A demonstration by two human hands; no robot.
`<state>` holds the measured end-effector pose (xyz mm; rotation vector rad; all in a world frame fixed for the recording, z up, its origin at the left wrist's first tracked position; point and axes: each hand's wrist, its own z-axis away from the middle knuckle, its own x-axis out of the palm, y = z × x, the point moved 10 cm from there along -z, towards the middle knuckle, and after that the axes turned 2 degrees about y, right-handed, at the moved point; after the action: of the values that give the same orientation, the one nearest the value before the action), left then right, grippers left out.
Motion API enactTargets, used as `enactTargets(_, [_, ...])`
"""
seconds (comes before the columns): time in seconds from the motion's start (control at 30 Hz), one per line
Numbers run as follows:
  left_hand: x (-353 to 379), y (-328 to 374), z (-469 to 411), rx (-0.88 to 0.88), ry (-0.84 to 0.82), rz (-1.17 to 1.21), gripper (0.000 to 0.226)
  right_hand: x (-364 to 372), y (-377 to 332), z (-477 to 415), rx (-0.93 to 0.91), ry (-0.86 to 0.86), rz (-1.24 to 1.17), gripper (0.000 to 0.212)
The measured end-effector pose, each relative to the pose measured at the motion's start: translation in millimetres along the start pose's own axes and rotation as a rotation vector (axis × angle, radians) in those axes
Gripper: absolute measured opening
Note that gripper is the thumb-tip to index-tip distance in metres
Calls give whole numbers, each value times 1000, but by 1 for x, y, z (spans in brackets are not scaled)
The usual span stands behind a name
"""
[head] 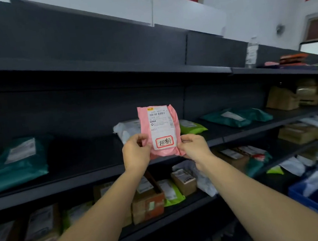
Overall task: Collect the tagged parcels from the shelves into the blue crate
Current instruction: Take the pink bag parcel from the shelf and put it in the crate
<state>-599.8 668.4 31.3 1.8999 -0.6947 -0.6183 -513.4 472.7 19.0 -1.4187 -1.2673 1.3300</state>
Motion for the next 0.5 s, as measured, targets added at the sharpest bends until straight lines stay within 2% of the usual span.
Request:
enactTargets(0.17, [104,11,38,-14,-151,14,18,-107,37,-13,24,123,100,19])
enactTargets(0.3, [180,25,60,40,-239,-6,19,-182,68,-26,34,232,157,14])
enactTargets(0.4, [237,35,74,64,-307,-6,18,-236,82,-29,47,317,166,23])
enactTargets(0.5, [297,40,87,64,-383,8,16,-284,105,-39,97,357,188,18])
